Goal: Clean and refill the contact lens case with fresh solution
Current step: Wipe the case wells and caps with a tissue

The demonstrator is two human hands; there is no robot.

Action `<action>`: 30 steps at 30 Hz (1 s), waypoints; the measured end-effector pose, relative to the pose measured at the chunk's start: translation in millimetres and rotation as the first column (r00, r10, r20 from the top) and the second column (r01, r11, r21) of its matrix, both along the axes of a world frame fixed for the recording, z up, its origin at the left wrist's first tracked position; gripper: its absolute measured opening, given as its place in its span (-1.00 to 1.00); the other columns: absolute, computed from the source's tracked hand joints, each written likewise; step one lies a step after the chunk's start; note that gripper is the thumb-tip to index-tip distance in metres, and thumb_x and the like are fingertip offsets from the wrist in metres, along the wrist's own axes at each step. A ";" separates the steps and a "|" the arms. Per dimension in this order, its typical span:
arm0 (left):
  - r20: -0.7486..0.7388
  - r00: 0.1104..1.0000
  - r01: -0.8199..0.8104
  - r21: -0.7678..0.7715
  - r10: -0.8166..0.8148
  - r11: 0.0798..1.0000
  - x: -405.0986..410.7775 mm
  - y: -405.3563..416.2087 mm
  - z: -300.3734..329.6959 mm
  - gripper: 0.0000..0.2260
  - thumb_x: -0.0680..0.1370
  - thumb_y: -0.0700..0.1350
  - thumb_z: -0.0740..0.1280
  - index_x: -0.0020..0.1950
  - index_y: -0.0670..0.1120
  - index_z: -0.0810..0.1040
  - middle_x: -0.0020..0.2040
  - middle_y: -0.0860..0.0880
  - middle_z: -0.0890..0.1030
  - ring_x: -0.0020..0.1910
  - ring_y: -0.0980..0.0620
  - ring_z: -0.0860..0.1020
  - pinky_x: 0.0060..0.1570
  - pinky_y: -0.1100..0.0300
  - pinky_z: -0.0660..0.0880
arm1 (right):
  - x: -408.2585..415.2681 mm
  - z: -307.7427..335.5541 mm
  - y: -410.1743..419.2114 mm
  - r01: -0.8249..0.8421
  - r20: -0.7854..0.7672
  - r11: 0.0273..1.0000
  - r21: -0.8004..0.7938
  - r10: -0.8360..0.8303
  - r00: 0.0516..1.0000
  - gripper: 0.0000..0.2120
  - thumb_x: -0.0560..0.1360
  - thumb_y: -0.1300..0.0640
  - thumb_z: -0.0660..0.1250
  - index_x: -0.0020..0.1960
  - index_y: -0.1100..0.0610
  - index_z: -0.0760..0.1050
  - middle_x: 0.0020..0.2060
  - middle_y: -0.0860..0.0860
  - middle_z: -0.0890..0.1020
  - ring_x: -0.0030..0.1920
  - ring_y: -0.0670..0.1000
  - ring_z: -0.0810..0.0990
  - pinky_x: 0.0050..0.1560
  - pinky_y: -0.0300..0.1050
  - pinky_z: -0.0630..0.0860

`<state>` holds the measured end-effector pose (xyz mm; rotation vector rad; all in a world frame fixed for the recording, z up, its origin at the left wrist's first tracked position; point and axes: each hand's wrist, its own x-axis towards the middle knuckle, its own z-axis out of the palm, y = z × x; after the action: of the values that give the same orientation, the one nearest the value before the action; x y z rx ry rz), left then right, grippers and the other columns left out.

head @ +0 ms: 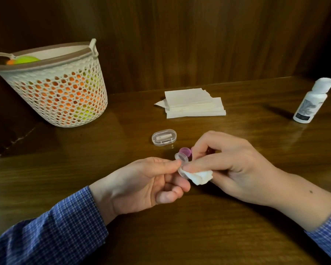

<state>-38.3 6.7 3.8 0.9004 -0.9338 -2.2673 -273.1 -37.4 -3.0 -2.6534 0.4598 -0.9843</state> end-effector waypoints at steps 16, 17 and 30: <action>0.359 0.902 -0.137 -0.287 0.239 0.948 -18.4 12.1 -2.3 -0.71 0.58 -0.08 0.35 0.08 -0.32 0.64 -0.14 -0.23 0.73 -0.25 -0.05 0.70 -0.30 0.25 0.66 | 3.3 5.5 6.5 0.163 -0.270 0.866 0.473 -0.034 0.962 -0.74 0.60 0.18 0.42 0.04 -0.19 0.73 -0.09 -0.41 0.62 0.12 -0.47 0.49 0.56 -0.10 0.26; 0.361 0.894 -0.150 -0.314 0.265 0.937 -19.9 13.1 -2.6 -0.74 0.62 -0.11 0.33 0.08 -0.31 0.64 -0.15 -0.23 0.73 -0.25 -0.06 0.71 -0.30 0.24 0.66 | 4.5 6.9 5.8 0.171 -0.260 0.840 0.515 -0.037 0.965 -0.77 0.60 0.15 0.43 0.01 -0.18 0.73 -0.09 -0.40 0.65 0.09 -0.44 0.53 0.53 -0.14 0.28; 0.211 0.888 -0.252 -0.520 0.409 0.816 -19.3 14.6 -7.3 -0.73 0.52 -0.02 0.39 0.09 -0.15 0.70 -0.09 -0.07 0.72 -0.19 0.00 0.68 -0.27 0.15 0.66 | 2.1 19.4 -9.4 -0.226 0.176 -0.170 0.959 -0.267 0.948 -0.68 0.34 0.27 0.48 0.09 0.27 0.63 -0.21 0.12 0.63 -0.32 -0.03 0.56 -0.40 -0.22 0.44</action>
<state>-57.6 21.3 -3.5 1.1063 -1.2879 -1.5114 -271.0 -46.8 16.4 -0.8770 0.7536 -0.5146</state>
